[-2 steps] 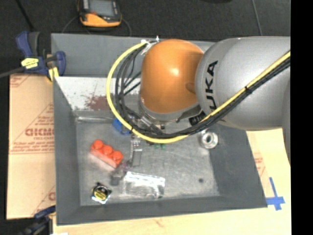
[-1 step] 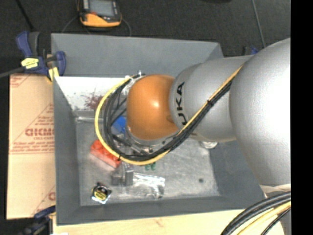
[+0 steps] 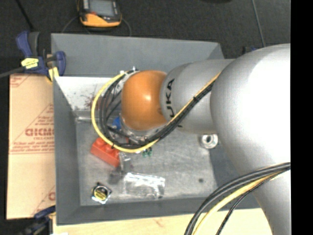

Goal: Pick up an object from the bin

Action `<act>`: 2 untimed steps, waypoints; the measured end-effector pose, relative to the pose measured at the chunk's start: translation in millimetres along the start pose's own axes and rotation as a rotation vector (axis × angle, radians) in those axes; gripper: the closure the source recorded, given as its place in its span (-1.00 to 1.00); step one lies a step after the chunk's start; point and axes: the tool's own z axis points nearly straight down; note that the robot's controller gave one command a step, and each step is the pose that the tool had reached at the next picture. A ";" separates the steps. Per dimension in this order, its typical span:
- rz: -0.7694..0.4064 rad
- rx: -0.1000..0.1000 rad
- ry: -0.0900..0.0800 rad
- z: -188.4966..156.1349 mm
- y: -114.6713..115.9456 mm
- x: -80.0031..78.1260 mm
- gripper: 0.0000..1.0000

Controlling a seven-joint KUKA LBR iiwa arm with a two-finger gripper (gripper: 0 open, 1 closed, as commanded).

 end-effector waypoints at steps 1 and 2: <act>-0.311 -0.002 0.017 6.5 35.6 -31.8 -1.00; -0.403 -0.002 0.020 7.4 78.1 -23.1 -1.00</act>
Offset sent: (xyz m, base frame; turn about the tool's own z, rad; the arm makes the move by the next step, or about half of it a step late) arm 0.0175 0.0441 -0.0083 -0.3135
